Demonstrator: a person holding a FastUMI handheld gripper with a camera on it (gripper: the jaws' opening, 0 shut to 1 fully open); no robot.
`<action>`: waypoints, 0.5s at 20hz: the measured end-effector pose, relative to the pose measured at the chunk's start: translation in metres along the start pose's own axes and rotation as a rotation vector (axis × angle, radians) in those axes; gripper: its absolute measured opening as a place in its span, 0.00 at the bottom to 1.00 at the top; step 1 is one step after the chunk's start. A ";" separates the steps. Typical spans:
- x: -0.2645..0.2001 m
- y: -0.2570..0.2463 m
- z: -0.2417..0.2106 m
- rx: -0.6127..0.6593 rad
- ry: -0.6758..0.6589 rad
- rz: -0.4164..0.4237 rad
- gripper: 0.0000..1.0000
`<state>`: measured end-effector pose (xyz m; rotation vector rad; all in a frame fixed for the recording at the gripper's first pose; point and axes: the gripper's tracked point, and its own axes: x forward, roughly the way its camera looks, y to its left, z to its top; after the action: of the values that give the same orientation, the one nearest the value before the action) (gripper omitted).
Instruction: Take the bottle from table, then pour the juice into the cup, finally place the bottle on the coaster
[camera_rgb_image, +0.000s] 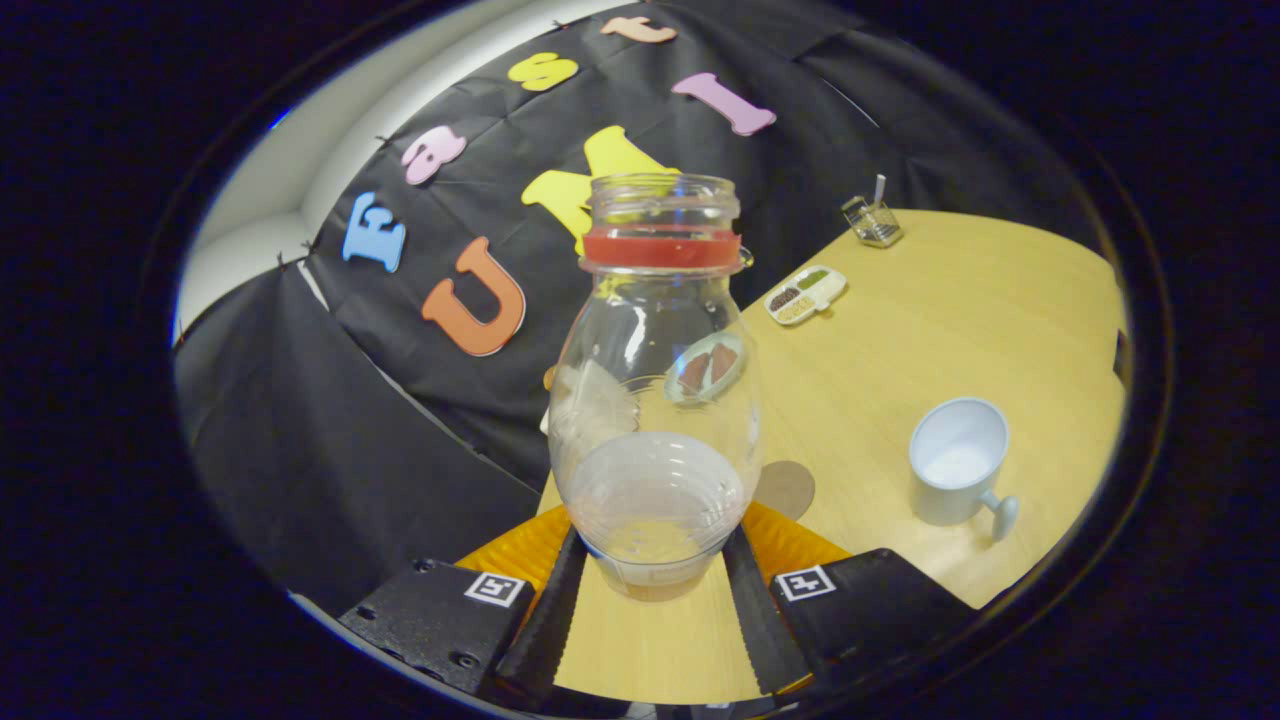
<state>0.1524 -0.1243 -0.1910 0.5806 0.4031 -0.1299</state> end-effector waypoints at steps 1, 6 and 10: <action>-0.005 -0.001 0.000 -0.067 -0.010 -0.003 0.76; -0.019 -0.016 0.005 -0.366 -0.099 -0.084 0.77; -0.012 -0.022 0.009 -0.536 -0.157 -0.172 0.77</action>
<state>0.1390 -0.1477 -0.1902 0.0064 0.3168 -0.2216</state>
